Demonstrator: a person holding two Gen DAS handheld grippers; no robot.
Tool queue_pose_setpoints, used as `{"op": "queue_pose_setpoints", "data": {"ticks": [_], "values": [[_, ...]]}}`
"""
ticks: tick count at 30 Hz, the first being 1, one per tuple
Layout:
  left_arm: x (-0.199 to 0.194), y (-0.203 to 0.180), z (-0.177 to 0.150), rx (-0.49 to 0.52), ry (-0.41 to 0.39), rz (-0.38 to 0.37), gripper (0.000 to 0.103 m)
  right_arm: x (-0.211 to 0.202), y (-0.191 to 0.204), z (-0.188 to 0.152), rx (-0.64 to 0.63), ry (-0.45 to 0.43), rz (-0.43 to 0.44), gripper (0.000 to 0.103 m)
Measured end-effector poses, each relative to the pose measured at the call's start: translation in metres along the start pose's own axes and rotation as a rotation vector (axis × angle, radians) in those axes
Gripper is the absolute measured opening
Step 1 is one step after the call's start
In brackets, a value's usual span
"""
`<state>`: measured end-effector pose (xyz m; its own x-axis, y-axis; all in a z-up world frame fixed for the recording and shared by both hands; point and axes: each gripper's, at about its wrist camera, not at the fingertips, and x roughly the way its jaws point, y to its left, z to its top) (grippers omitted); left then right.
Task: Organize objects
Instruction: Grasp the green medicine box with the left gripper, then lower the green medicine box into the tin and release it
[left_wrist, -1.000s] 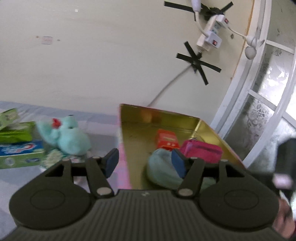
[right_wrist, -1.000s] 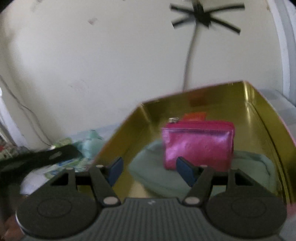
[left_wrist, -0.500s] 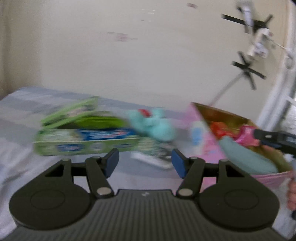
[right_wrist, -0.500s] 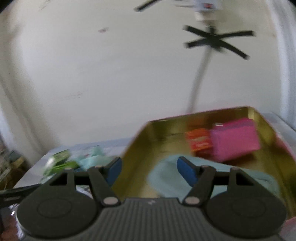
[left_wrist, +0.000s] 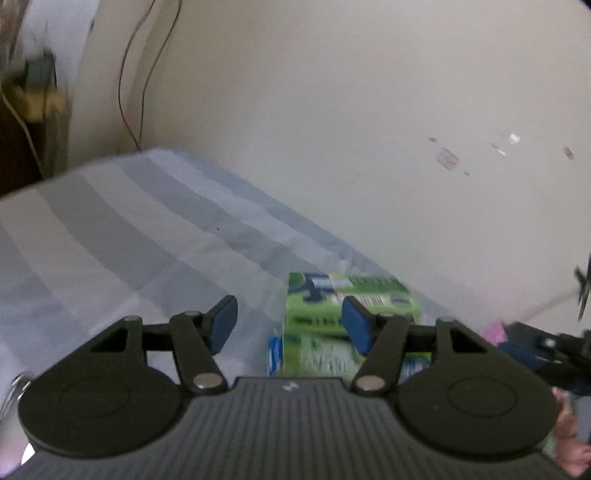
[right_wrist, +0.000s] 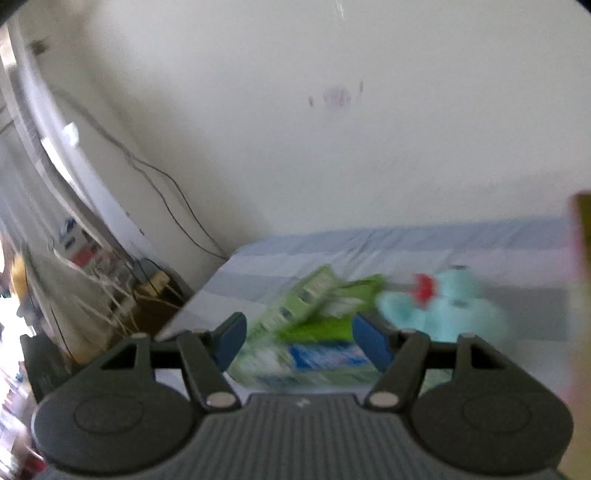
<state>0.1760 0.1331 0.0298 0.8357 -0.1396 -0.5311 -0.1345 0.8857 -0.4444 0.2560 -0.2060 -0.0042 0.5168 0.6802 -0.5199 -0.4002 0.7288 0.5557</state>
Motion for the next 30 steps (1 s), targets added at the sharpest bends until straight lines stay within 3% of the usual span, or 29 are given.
{"op": "queue_pose_setpoints", "data": {"ticks": [5, 7, 9, 10, 11, 12, 15, 22, 27, 30], "values": [[0.059, 0.039, 0.025, -0.184, 0.138, 0.013, 0.076, 0.075, -0.002, 0.028, 0.134, 0.102, -0.036, 0.064], [0.082, 0.045, 0.025, -0.224, 0.194, -0.013, 0.076, 0.1, -0.005, 0.031, 0.151, 0.136, -0.056, 0.064], [0.091, 0.043, 0.023, -0.234, 0.193, -0.053, 0.078, 0.122, -0.011, 0.027, 0.192, 0.174, -0.04, 0.062], [0.096, 0.04, 0.023, -0.238, 0.223, -0.081, 0.073, 0.128, -0.012, 0.022, 0.205, 0.191, -0.021, 0.048], [0.101, 0.036, 0.021, -0.246, 0.259, -0.146, 0.052, 0.134, -0.011, 0.017, 0.2, 0.209, 0.001, 0.042], [0.104, 0.031, 0.018, -0.252, 0.299, -0.211, 0.049, 0.137, -0.007, 0.013, 0.184, 0.213, 0.009, 0.035], [0.083, 0.014, 0.013, -0.195, 0.252, -0.237, 0.049, 0.12, 0.006, 0.005, 0.112, 0.176, -0.001, 0.034], [0.019, -0.021, -0.006, -0.139, 0.187, -0.348, 0.048, 0.051, 0.0, -0.018, 0.175, 0.056, 0.147, 0.03], [0.001, -0.07, -0.025, -0.06, 0.202, -0.42, 0.048, -0.009, -0.024, -0.056, 0.216, -0.039, 0.182, 0.029], [0.003, -0.113, -0.038, 0.025, 0.223, -0.471, 0.048, -0.047, -0.044, -0.077, 0.239, -0.12, 0.149, 0.029]]}}
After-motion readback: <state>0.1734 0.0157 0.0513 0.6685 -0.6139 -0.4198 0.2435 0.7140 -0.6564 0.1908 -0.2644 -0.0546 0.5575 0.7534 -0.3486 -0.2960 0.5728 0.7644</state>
